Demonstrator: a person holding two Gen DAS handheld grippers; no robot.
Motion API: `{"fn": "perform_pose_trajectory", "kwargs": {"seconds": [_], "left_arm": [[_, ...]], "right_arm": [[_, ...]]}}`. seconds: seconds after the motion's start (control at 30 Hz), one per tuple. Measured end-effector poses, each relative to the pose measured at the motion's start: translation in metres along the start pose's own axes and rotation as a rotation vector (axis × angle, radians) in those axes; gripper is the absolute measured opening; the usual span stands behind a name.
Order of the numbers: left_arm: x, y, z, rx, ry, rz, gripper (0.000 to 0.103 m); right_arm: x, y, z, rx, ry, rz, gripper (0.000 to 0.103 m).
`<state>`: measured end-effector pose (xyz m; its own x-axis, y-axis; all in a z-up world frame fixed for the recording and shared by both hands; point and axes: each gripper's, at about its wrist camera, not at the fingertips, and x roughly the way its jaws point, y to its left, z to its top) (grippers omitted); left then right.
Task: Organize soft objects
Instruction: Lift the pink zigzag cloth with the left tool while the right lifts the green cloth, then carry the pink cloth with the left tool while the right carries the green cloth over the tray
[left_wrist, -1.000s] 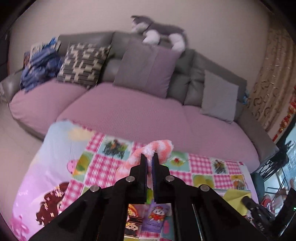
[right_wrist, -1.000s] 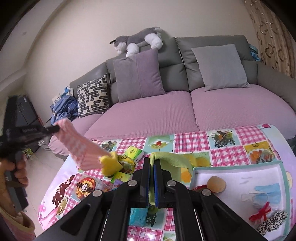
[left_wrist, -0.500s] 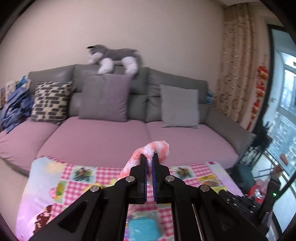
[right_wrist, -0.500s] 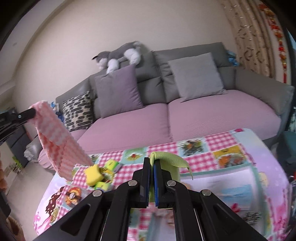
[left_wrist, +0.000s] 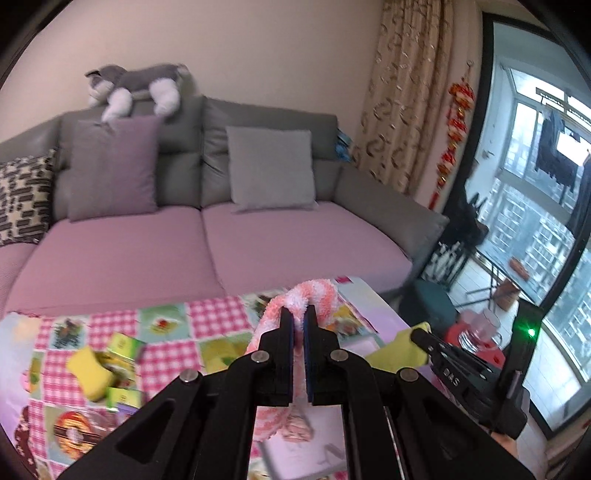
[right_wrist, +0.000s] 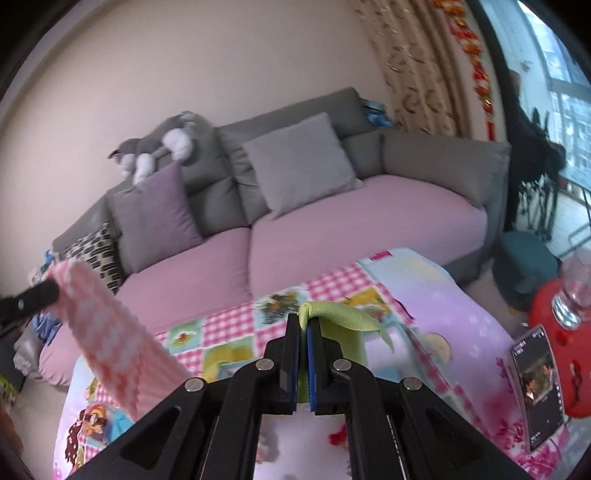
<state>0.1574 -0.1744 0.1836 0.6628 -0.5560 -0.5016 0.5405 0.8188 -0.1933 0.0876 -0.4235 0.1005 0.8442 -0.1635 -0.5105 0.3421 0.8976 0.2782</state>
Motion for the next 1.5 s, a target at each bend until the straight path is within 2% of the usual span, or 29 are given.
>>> {"fn": "perform_pose_trajectory", "kwargs": {"seconds": [0.13,0.27,0.5,0.77,0.93,1.5], "left_arm": [[0.029,-0.015,-0.016,-0.003,0.060,-0.048,0.004],[0.066,-0.018,-0.036,-0.028,0.145,-0.058,0.004],[0.133,-0.003,-0.086,-0.095,0.329,-0.039,0.004],[0.176,0.014,-0.137,-0.144,0.478,-0.008,0.004],[0.188,0.014,-0.154,-0.136,0.517,-0.004,0.005],[0.202,-0.002,-0.165,-0.095,0.520,-0.036,0.005]], "right_arm": [[0.022,-0.018,-0.008,0.028,0.066,-0.033,0.004],[0.045,-0.027,-0.019,0.046,0.141,-0.038,0.004],[0.076,-0.035,-0.042,0.057,0.270,-0.073,0.004],[0.094,-0.032,-0.054,0.036,0.360,-0.099,0.007],[0.100,-0.025,-0.058,0.004,0.389,-0.106,0.007],[0.103,-0.012,-0.060,-0.048,0.419,-0.125,0.008]]}}
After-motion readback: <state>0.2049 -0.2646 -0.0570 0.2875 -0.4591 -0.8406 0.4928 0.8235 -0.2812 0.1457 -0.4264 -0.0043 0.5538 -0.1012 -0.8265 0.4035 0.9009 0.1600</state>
